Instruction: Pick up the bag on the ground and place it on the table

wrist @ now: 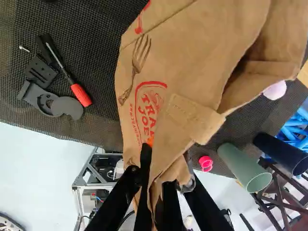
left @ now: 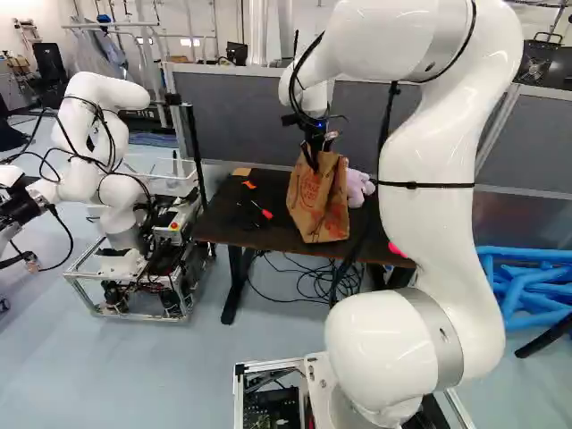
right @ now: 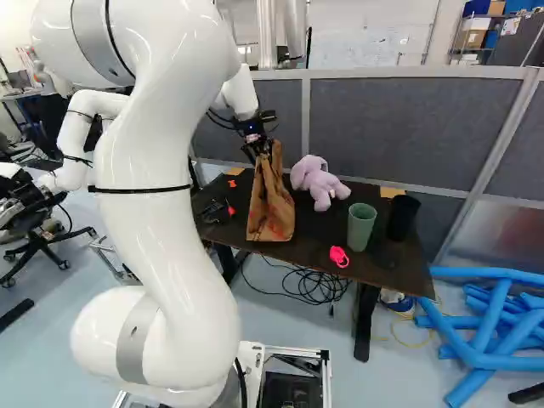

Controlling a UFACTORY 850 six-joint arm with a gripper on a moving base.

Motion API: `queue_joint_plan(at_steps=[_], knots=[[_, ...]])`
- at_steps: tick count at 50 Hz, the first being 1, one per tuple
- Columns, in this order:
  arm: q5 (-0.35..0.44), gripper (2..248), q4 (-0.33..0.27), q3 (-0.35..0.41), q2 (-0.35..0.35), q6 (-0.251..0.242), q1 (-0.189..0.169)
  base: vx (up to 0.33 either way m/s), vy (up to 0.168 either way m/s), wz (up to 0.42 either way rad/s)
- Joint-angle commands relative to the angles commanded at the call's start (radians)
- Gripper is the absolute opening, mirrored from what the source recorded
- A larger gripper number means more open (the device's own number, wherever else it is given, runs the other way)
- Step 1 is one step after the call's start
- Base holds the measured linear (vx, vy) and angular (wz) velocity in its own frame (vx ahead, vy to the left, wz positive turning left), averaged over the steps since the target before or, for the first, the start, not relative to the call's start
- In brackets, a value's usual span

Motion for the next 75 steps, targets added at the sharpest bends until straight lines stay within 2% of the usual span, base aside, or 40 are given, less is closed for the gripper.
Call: queue_joint_plan(at_steps=[17,18,22,23,28,29,33,34,38,39,44,45,49,50,75], knots=[[0.004,21,0.0,0.004,-0.001,0.0,0.0,0.0,0.0,0.0],[0.004,29,0.0,0.004,-0.001,0.0,0.0,0.0,0.0,0.0],[0.004,29,0.0,0.004,-0.001,0.0,0.0,0.0,0.0,0.0],[0.004,62,0.0,0.004,-0.001,0.0,0.0,0.0,0.0,0.0],[0.004,62,0.0,0.004,-0.001,0.0,0.0,0.0,0.0,0.0],[0.004,96,0.0,0.004,-0.001,0.0,0.0,0.0,0.0,0.0],[0.004,96,0.0,0.004,-0.001,0.0,0.0,0.0,0.0,0.0],[0.004,132,0.0,0.004,-0.001,0.0,0.0,0.0,0.0,0.0],[0.004,132,0.0,0.004,-0.001,0.0,0.0,0.0,0.0,0.0],[0.004,168,0.0,0.004,-0.001,0.0,0.0,0.0,0.0,0.0],[0.004,168,0.0,0.004,-0.001,0.0,0.0,0.0,0.0,0.0],[0.004,205,0.0,0.004,-0.001,0.0,0.0,0.0,0.0,0.0],[0.004,205,0.0,0.004,-0.001,0.0,0.0,0.0,0.0,0.0],[0.004,242,0.0,0.004,-0.001,0.0,0.0,0.0,0.0,0.0],[0.004,247,0.0,0.007,0.016,0.0,0.0,0.0,0.0,0.0]])
